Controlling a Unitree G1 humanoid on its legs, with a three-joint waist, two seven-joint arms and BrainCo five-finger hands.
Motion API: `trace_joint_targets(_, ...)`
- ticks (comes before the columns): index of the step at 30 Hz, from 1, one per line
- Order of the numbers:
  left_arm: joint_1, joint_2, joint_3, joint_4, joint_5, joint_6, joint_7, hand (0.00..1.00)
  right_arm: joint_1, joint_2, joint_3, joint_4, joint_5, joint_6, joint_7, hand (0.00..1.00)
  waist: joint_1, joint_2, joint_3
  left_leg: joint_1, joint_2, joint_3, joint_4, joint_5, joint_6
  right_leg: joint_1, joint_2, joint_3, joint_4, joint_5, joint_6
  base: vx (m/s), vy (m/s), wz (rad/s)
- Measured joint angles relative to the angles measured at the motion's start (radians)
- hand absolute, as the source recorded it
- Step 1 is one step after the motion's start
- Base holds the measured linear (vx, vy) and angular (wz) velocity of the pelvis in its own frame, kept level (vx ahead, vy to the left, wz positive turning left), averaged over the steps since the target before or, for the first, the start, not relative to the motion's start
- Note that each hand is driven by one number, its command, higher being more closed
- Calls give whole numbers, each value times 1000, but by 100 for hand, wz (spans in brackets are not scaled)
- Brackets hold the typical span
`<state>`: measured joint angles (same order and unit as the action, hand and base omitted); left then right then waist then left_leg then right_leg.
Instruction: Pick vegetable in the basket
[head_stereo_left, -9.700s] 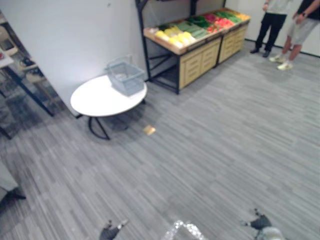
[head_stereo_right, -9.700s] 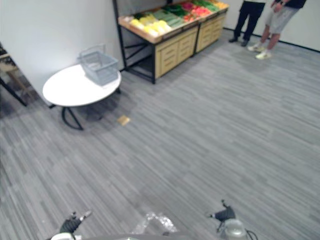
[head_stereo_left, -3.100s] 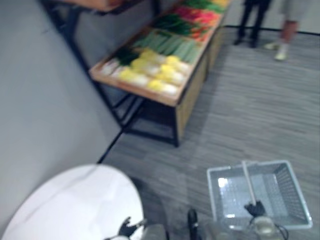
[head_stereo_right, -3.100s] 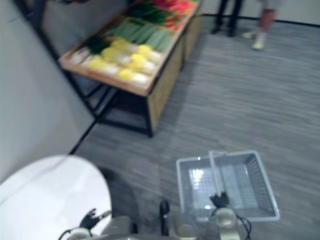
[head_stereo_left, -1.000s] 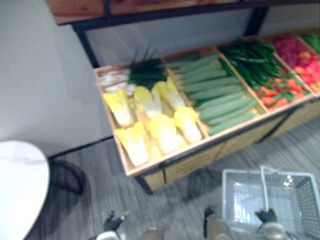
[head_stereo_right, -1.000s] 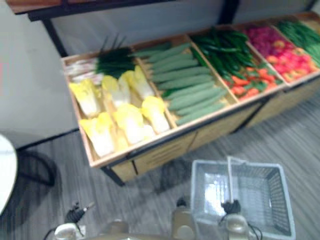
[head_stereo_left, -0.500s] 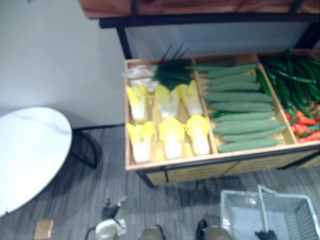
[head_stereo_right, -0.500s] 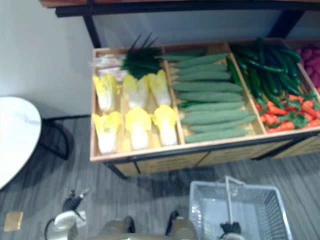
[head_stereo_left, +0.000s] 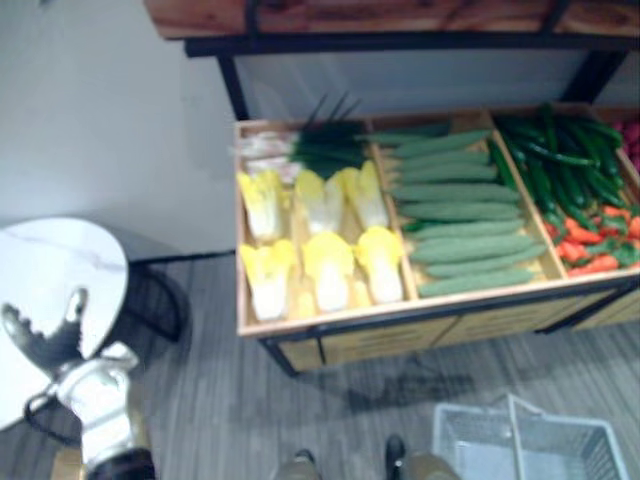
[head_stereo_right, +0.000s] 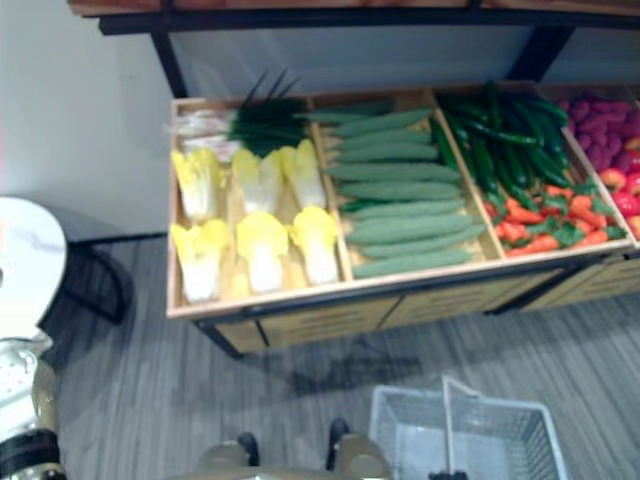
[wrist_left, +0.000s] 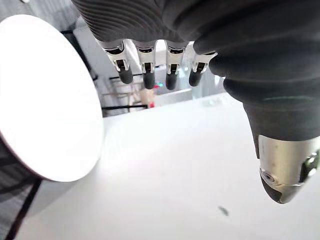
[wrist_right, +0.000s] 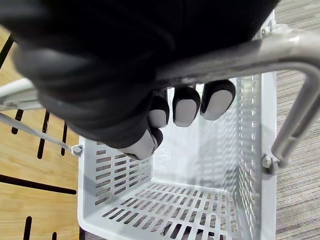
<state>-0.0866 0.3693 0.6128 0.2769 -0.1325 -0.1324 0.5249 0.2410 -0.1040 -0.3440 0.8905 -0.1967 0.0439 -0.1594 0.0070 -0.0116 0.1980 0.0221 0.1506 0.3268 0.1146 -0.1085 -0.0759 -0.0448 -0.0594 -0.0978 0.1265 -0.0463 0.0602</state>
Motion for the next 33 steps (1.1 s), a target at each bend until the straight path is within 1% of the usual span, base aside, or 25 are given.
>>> trace_joint_targets(1,0,3,-4,-13,6,1,0,0,1,-4,0,0,0,0,0,100,-1,2,-1,1,-1,2,-7,3,0,1,0,1,-8,6,0,-39,24,-2)
trace_joint_targets(2,0,14,-28,-42,41,6,-2,0,5,-11,0,0,0,0,3,100,-1,5,-3,1,-3,3,-10,11,2,5,0,1,-22,16,0,-38,21,1)
trace_joint_targets(5,0,31,-114,-121,187,13,-38,0,15,-28,0,-2,0,0,14,100,-1,12,-5,17,-9,3,-28,25,3,23,0,-1,-46,32,0,-9,4,1)
trace_joint_targets(6,0,31,-158,-140,236,13,-56,0,16,-39,0,-2,-1,-1,16,100,-4,20,-10,23,-13,3,-44,30,4,31,-1,-2,-60,39,2,0,0,0)
trace_joint_targets(7,0,31,-181,-145,253,13,-64,0,16,-44,0,-3,-2,-1,16,100,-5,23,-12,24,-15,4,-45,32,5,32,-2,-1,-65,41,3,-26,17,-4)
trace_joint_targets(8,-1,31,-230,-147,292,13,-82,0,16,-54,0,-6,-3,-1,17,100,-9,31,-15,24,-17,11,-49,35,7,32,-3,1,-76,48,3,-20,16,-9)
trace_joint_targets(10,-2,31,-295,-147,349,16,-108,0,12,-64,0,-12,-13,-2,17,100,-15,40,-15,28,-21,19,-61,41,9,31,-3,11,-91,60,5,-28,15,-14)
trace_joint_targets(11,-3,31,-332,-147,373,20,-118,0,5,-66,0,-12,-32,-2,17,100,-26,42,-14,28,-23,22,-67,45,10,31,-3,15,-97,65,5,-24,10,-11)
trace_joint_targets(12,-4,29,-348,-147,388,25,-122,0,1,-66,0,-12,-39,-2,17,100,-32,42,-14,30,-24,22,-71,46,9,31,-3,17,-99,67,6,-17,8,-10)
trace_joint_targets(14,-26,25,-427,-141,425,38,-144,0,-10,-66,1,-12,-41,-2,17,100,-35,43,-11,33,-25,36,-77,49,9,29,-1,28,-112,76,10,-18,5,-16)
trace_joint_targets(17,-75,13,-491,-99,473,52,-173,0,-26,-70,0,-13,-42,-1,15,100,-41,47,3,33,-28,48,-79,49,10,27,-1,42,-126,88,11,-14,10,-16)
trace_joint_targets(18,-90,3,-501,-78,494,59,-180,0,-35,-73,0,-13,-42,-1,14,100,-52,49,11,32,-29,49,-79,49,10,23,-1,45,-125,90,11,-8,14,-10)
trace_joint_targets(20,-108,-6,-526,-49,511,73,-184,0,-49,-76,0,-19,-42,-1,8,100,-63,53,25,31,-32,55,-80,49,10,14,-3,52,-124,91,13,-8,16,-9)
trace_joint_targets(23,-136,-8,-564,-14,545,82,-197,0,-67,-76,0,-22,-43,-1,-2,100,-68,57,44,28,-32,72,-81,50,10,4,-2,64,-124,93,15,12,8,-14)
trace_joint_targets(26,-164,-9,-577,13,550,91,-209,0,-86,-77,1,-35,-43,-1,-5,100,-87,59,61,18,-33,74,-80,49,10,-8,-3,68,-124,101,14,35,6,-5)
trace_joint_targets(29,-207,-12,-599,51,550,97,-216,0,-93,-78,1,-62,-43,-1,-7,100,-87,61,75,10,-35,83,-79,49,10,-22,-3,80,-120,101,14,14,7,-8)
trace_joint_targets(32,-255,-18,-629,76,550,99,-217,0,-124,-87,0,-91,-43,1,-11,100,-87,59,101,-3,-36,91,-71,49,10,-44,-4,94,-104,102,14,-19,6,-12)
trace_joint_targets(33,-276,-18,-629,94,549,100,-217,0,-145,-92,1,-105,-43,1,-13,100,-87,55,119,-4,-36,103,-67,49,11,-56,-3,107,-91,102,14,-49,9,-21)
